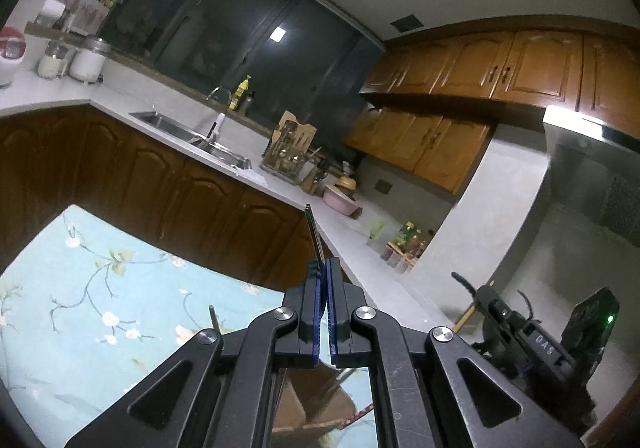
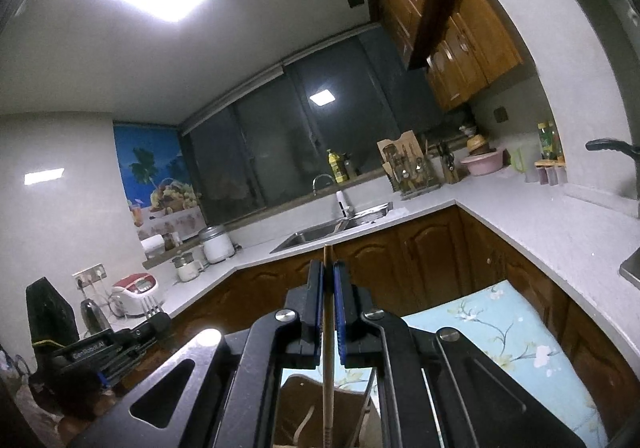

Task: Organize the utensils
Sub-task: 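Lift both held chopsticks and carry them over the wooden holder, then lower both chopsticks into the holder and open both tools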

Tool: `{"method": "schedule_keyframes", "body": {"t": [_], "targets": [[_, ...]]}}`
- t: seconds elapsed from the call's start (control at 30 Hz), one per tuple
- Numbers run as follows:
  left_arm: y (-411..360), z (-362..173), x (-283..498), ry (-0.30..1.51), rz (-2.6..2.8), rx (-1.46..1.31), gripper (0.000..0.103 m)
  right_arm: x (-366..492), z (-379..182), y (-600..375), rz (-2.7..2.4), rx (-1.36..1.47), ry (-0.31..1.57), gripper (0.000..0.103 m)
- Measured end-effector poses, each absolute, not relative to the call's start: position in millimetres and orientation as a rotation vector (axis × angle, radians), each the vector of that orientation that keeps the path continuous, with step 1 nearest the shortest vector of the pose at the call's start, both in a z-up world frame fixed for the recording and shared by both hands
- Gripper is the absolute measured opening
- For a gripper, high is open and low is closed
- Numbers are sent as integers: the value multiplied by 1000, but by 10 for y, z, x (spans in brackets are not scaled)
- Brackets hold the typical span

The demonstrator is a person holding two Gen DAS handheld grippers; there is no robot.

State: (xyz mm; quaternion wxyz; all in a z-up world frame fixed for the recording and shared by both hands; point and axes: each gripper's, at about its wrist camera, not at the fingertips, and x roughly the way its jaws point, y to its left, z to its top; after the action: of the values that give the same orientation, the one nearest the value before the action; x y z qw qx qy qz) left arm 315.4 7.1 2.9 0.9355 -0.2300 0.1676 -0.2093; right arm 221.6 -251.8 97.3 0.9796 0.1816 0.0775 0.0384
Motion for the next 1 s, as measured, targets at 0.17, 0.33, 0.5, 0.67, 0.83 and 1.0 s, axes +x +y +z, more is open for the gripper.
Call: {"method": "schedule_keyframes", "body": {"t": [0.17, 0.33, 0.5, 0.67, 0.83, 1.0], "targets": [[-69, -161, 3300, 334, -416, -407, 0, 2331, 888, -2517, 70, 364, 139, 5], [-152, -396, 3409, 350, -410, -395, 0, 2452, 701, -2485, 54, 347, 136, 5], [-210, -603, 3495, 380, -397, -386, 0, 2481, 444, -2442, 57, 349, 167, 5], [-255, -664, 3502, 397, -392, -377, 0, 2514, 225, -2451, 45, 358, 216, 5], [-303, -671, 3493, 419, -382, -341, 0, 2516, 95, -2458, 37, 360, 238, 5], [-328, -648, 3474, 453, -371, -311, 1, 2534, 35, -2395, 45, 353, 269, 5]]}}
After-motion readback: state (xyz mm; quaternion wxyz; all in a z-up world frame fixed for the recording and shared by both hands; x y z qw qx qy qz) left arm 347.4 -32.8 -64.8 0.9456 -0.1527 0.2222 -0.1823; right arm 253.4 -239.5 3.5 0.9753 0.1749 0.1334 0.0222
